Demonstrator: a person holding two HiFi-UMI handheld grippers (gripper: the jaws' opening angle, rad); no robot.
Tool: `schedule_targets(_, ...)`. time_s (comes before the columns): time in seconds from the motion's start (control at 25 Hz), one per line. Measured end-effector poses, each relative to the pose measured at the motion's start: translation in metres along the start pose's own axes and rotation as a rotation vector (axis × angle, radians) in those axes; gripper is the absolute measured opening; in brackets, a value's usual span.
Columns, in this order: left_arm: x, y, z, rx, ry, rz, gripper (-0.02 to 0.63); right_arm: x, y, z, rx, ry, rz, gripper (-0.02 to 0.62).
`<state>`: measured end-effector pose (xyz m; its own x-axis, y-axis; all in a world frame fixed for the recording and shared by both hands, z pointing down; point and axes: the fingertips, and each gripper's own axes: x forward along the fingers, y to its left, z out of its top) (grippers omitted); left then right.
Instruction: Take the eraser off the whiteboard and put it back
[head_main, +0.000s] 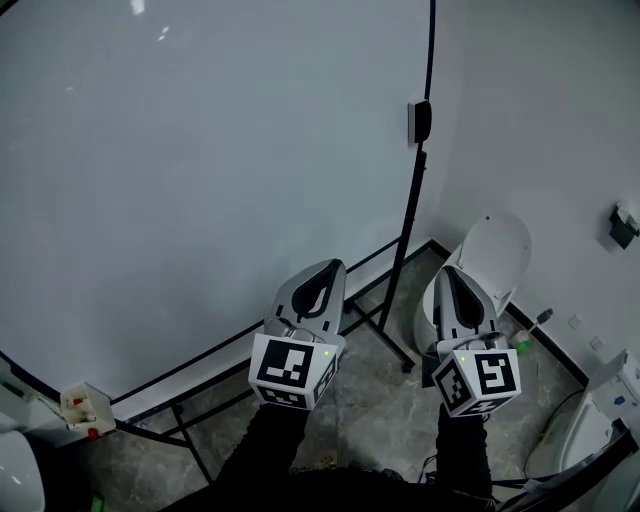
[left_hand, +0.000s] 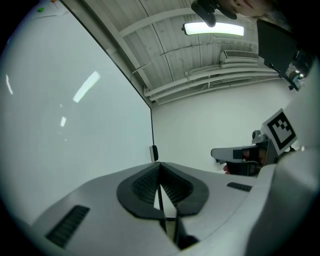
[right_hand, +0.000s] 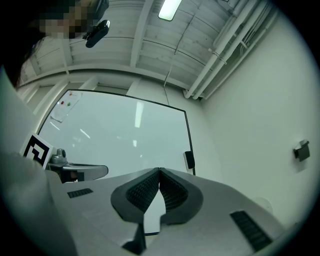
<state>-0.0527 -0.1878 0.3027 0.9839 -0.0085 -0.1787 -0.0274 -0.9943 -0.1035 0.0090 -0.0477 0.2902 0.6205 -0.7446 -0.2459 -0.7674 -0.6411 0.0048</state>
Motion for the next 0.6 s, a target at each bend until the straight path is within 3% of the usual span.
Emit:
schedule_targets(0.32,0.024,0.031,-0.008,-0.005,-0.013,-0.044,0.006,0.032,0.002,-0.012,-0.015,0.007,-0.051,0.009)
schedule_targets(0.6,0.045,0.032,-0.023,-0.002,0.013,-0.055,0.006,0.046,-0.017,-0.026,-0.014,0.02,-0.065,0.009)
